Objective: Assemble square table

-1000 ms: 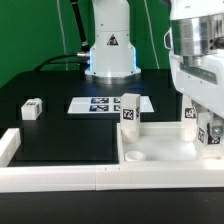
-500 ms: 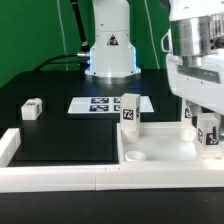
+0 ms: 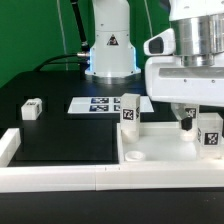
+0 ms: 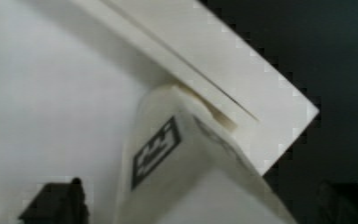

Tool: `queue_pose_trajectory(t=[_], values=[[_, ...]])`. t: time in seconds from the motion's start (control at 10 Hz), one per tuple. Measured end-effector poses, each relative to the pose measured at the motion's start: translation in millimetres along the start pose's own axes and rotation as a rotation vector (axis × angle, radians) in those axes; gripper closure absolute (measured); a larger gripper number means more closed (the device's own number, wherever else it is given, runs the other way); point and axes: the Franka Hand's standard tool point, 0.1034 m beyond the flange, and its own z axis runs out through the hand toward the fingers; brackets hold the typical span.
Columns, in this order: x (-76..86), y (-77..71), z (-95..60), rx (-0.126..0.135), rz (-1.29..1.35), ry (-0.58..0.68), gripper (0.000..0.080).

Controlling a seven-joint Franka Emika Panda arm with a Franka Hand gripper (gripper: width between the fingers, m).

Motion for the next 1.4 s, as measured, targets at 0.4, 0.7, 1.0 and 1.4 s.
queue_pose_trajectory(t=[0.4,0.7,1.0,1.4], values=[[-3.6,-2.5,1.0,-0.032,-0.325,0.019,0.0150],[-3.9,-2.6,1.2,-0.030,-0.173,0.020,0.0390],[-3.4,0.7,1.0,-0.038,0.144,0.024,0.0509],[-2.9,4.7,1.1,-0.032,0.826,-0.036,0.0509]])
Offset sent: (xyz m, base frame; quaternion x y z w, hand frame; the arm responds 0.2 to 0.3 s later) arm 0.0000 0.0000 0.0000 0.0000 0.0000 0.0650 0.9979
